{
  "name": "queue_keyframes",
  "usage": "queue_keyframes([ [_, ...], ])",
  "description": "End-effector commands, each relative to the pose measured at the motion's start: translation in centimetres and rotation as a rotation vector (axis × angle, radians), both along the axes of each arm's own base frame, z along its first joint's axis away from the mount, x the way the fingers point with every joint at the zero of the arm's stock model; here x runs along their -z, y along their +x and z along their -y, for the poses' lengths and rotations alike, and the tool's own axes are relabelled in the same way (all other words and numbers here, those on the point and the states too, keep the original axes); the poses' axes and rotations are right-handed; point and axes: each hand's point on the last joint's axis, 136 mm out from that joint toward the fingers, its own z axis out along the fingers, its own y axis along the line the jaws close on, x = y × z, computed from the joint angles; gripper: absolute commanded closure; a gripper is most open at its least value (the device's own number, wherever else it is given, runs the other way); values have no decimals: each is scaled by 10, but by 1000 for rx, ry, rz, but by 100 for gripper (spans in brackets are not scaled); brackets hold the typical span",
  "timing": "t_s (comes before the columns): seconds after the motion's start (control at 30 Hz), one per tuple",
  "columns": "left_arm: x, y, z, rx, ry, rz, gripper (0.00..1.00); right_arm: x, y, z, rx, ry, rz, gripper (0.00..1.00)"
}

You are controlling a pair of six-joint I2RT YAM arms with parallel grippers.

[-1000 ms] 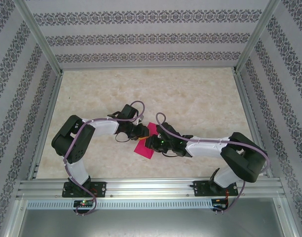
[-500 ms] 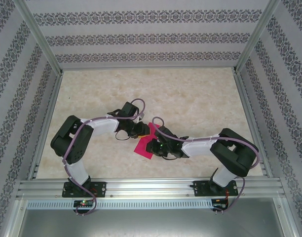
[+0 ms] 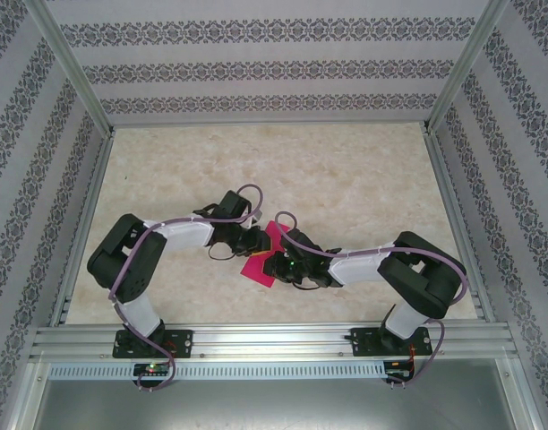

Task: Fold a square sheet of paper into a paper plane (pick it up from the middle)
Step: Fold the triangle a second time at the center of the table.

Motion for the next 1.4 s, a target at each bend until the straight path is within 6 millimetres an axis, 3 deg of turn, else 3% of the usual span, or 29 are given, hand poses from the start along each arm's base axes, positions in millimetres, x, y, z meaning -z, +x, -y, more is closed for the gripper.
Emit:
queue_keyframes([
  [0.0,10,4,6,-8,-14,12,76,9,-2,9,20,-24,-18,80],
  [0.13,26,7,-7,-33,76,27,77,0,-1,6,13,1,-4,80],
  [0.27,41,3,-16,-40,122,15,77,-21,0,-9,-43,37,29,79],
  [0.47,48,-4,-20,-35,134,-4,78,-39,4,-24,-68,53,67,79],
  [0.67,48,-5,-20,-32,134,-2,78,-18,7,-21,-48,35,30,79],
  [0.93,47,-3,-22,-38,145,2,79,15,-15,-5,-18,36,-58,79],
  [1.37,55,-4,-26,-63,162,-16,79,17,-60,14,-138,-74,-120,76],
])
